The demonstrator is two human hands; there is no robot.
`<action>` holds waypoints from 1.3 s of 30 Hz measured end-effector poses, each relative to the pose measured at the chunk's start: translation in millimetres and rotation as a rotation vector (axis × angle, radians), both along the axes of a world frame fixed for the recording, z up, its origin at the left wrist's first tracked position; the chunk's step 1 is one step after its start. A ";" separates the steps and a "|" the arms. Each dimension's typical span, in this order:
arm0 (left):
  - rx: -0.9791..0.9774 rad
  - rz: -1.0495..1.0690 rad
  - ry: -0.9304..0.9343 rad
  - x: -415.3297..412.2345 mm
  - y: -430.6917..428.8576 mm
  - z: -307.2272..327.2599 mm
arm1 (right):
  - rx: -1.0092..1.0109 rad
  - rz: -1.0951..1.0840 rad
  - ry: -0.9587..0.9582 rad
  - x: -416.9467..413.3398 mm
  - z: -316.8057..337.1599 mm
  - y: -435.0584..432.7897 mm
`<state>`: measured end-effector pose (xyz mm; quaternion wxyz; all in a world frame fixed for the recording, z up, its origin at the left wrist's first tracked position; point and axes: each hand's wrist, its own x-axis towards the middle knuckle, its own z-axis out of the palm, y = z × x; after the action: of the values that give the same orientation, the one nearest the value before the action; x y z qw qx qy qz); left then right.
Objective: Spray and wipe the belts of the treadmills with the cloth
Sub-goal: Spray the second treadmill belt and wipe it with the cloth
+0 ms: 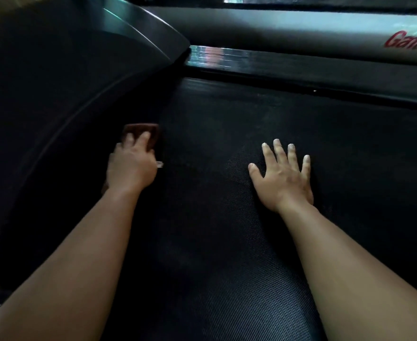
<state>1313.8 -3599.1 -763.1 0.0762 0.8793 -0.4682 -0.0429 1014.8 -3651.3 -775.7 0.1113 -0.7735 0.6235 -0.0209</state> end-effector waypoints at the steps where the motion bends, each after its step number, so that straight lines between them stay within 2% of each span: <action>1: 0.016 0.090 0.014 11.8 2.0 1.1 | -0.002 0.002 -0.003 -0.2 -0.1 0.7; 4: 0.050 0.285 0.083 27.3 -5.6 9.2 | -0.002 0.006 -0.020 -1.7 0.7 3.7; 6: 0.063 0.293 0.115 22.5 -19.0 17.6 | -0.001 0.014 -0.025 -3.6 1.5 4.2; 9: 0.078 0.112 0.111 -5.4 -41.9 16.6 | 0.002 0.043 -0.043 -7.4 4.3 3.0; 13: 0.047 -0.193 0.096 -84.9 -52.0 4.9 | 0.035 0.050 -0.097 -25.5 11.4 8.1; 18: 0.019 -0.478 0.076 -200.9 -15.9 2.4 | 0.007 0.008 -0.058 -82.4 20.8 23.7; 21: 0.073 -0.598 0.049 -230.1 15.5 4.3 | 0.005 -0.042 -0.045 -119.2 26.0 33.5; 25: 0.077 -0.543 0.056 -205.9 38.6 6.9 | 0.018 -0.073 -0.013 -160.6 25.5 46.2; 31: 0.096 -0.260 0.052 -142.1 28.9 8.9 | 0.046 -0.112 -0.010 -200.8 16.3 65.6; 39: 0.075 -0.304 0.070 -190.6 -27.2 7.1 | 0.005 -0.123 0.015 -200.4 7.2 66.4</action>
<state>1123.2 -3626.2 -756.0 0.0522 0.7986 -0.5909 -0.1022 814.4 -3585.0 -768.5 0.1068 -0.7337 0.6707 -0.0203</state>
